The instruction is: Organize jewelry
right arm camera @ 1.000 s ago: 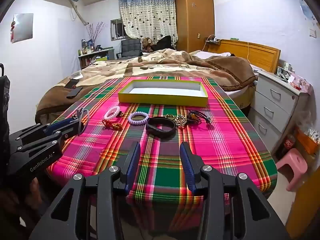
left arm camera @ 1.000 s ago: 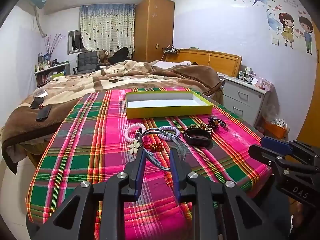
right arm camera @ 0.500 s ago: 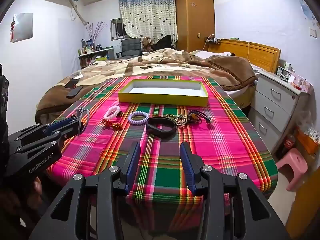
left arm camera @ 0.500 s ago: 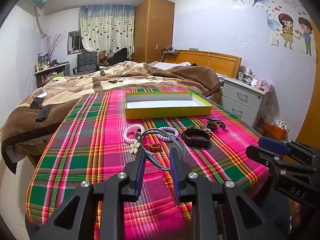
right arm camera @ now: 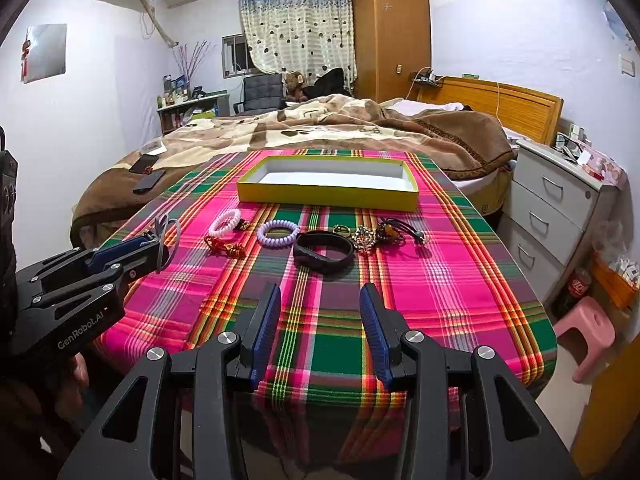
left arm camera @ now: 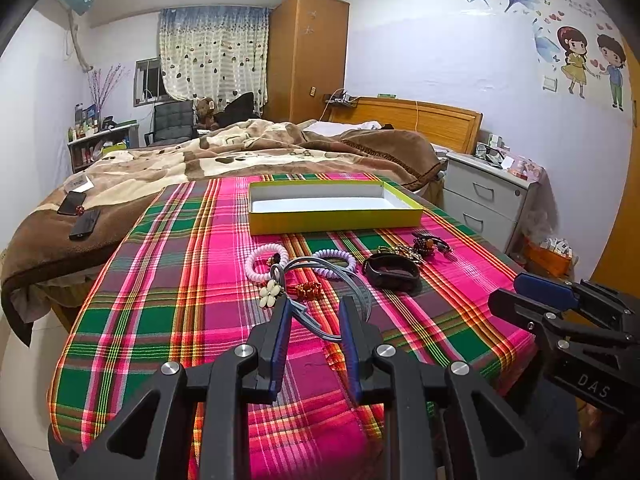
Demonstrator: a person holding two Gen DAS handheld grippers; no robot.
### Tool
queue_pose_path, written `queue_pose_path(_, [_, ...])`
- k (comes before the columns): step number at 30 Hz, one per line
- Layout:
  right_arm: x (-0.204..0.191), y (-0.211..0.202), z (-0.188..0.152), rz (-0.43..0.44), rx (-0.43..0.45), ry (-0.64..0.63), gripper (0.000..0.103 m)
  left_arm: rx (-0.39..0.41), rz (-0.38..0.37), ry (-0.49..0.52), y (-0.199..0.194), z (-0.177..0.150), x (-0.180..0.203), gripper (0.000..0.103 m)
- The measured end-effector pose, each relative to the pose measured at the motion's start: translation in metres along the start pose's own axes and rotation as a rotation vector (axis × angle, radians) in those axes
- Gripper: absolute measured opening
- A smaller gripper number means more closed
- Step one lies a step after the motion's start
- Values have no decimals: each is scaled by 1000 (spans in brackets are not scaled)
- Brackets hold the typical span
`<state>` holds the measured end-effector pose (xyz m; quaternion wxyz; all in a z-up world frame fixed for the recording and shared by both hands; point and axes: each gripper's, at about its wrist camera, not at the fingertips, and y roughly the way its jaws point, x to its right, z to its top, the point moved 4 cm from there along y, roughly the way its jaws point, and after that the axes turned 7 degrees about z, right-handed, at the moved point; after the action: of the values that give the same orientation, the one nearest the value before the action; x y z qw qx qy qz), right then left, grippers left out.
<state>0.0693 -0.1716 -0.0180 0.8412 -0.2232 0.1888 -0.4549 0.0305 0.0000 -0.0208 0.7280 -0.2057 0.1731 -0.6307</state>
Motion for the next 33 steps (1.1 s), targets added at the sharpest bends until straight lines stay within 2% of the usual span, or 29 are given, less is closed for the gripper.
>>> queue_pose_path(33, [-2,1,0,1,-6,0,42,-9,-14,8,-1,-2,8,24])
